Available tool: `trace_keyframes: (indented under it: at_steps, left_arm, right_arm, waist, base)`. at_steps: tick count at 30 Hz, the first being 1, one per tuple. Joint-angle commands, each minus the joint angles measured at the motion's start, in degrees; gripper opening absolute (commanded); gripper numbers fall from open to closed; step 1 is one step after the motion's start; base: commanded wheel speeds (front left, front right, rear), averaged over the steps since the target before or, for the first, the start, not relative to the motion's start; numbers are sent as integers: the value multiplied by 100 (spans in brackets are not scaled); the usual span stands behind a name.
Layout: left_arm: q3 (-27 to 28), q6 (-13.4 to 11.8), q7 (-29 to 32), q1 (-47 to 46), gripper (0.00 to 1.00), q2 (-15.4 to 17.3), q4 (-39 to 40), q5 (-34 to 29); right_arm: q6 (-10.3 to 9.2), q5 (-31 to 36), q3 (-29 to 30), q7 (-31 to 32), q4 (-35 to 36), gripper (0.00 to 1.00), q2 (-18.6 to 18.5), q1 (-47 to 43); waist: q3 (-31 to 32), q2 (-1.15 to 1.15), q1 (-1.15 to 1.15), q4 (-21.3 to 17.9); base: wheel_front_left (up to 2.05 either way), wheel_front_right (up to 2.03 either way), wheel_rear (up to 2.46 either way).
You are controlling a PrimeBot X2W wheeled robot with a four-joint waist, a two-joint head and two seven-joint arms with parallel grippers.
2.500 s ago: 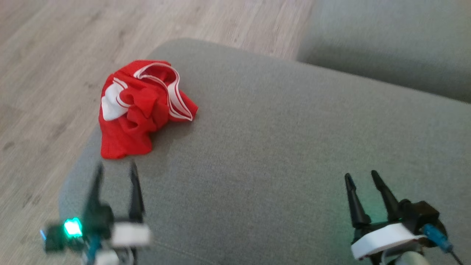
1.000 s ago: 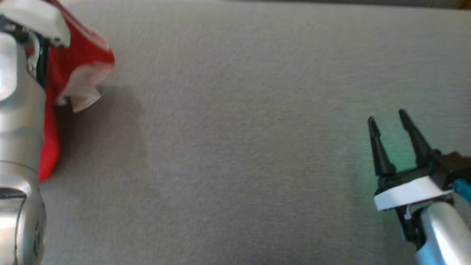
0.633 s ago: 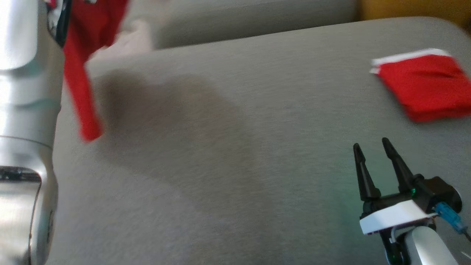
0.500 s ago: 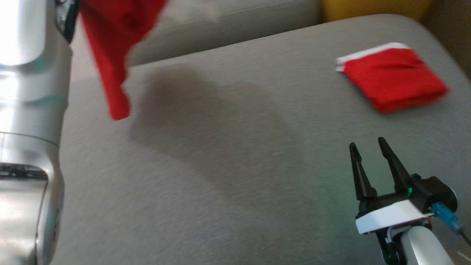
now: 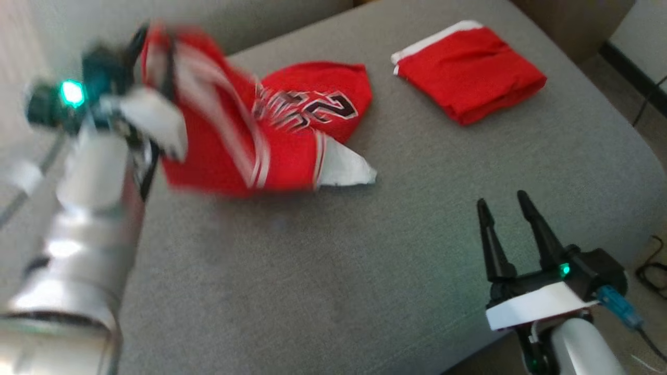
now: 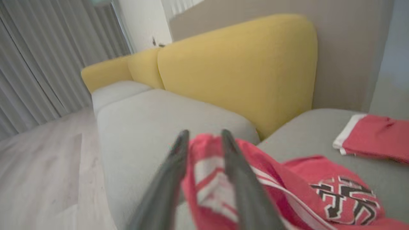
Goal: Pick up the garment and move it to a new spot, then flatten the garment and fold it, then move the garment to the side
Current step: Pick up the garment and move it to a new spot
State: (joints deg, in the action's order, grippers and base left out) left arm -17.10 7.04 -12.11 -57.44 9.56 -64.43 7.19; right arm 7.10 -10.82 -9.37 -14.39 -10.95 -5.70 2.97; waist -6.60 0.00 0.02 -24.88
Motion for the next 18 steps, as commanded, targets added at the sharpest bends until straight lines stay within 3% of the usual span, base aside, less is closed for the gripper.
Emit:
trace_keyframes:
  at_steps: [1,6,10,18]
  left_arm:
    - [133,-85,-140,-95,100,121,161,72]
    - [285,-394,-280,697,100,-166,518,242]
    - [555,-901,-286,2036,100,-409,1925,319]
    - [572,-1384,-287,4776,100,-663,4218,600]
  right_arm:
    - [39,-51,-177,-61,157,100,39,184]
    - [39,-92,-236,-61,51,100,83,61]
    - [39,-132,-193,-61,-65,100,73,-127]
    - [39,-189,-35,-61,-292,100,68,-469]
  waist:
    - [-148,0,-2,82]
    - [-2,0,-2,392]
    - [352,0,-2,837]
    - [904,0,-2,1800]
  base:
    - [0,0,0]
    - [0,0,0]
    - [0,0,0]
    - [0,0,0]
